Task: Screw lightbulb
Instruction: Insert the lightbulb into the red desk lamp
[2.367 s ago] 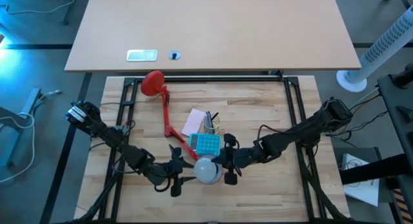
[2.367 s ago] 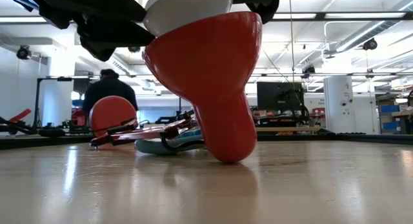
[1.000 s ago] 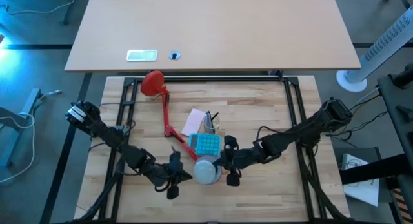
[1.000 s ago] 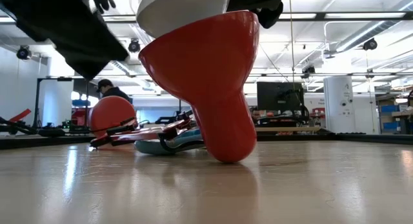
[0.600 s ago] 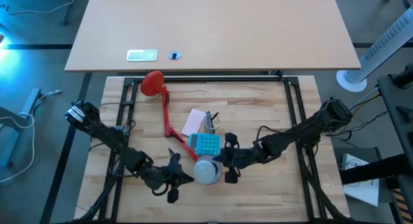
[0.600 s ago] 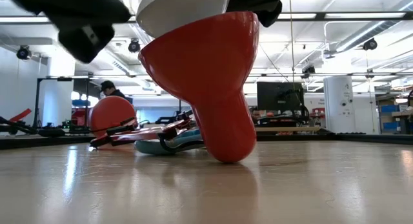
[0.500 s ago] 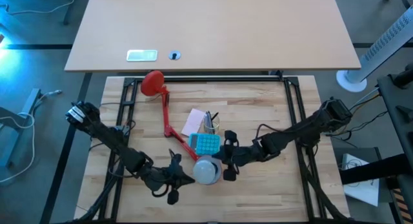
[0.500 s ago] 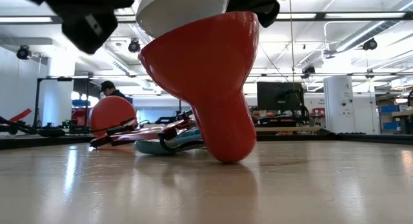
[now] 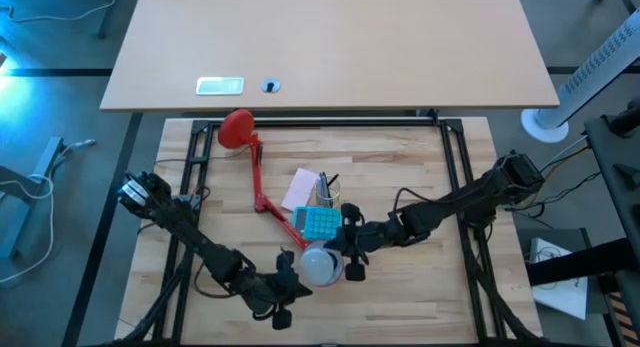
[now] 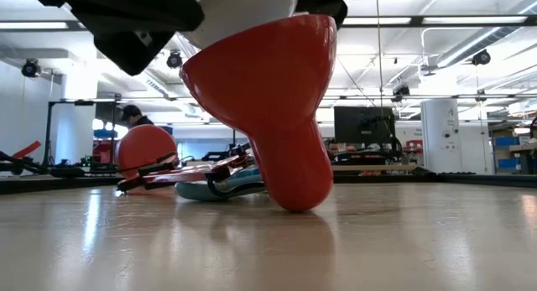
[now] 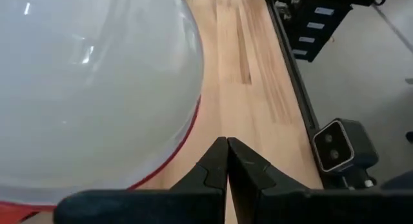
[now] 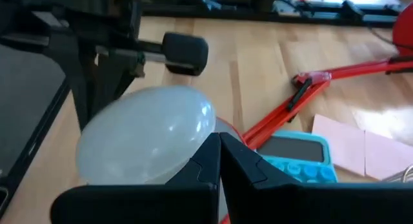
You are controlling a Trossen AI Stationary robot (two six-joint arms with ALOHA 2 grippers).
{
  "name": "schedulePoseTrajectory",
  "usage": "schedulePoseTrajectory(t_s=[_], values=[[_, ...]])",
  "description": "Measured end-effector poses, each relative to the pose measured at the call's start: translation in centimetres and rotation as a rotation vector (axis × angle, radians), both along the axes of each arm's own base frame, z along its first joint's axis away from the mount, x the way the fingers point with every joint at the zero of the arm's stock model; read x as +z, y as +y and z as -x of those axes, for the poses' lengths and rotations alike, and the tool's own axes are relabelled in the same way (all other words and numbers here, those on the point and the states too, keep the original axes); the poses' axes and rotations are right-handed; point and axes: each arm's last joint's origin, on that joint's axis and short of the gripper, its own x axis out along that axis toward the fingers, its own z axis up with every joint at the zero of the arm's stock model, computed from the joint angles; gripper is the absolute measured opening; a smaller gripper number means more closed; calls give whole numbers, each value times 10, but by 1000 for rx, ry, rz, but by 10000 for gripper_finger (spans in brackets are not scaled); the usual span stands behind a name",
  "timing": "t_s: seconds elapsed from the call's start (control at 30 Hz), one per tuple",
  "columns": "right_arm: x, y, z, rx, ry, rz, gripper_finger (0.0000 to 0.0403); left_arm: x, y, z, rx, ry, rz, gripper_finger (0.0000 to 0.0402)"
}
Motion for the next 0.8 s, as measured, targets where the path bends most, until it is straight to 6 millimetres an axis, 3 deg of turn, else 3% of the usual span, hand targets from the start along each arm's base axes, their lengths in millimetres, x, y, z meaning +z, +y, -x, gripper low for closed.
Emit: schedulePoseTrajectory(t_s=[0.53, 0.8], values=[[-1, -2, -2, -28, -5, 2, 0, 12, 7, 6, 33, 11, -4, 0], [1, -2, -3, -48, -29, -36, 0, 9, 3, 9, 56, 26, 29, 0]])
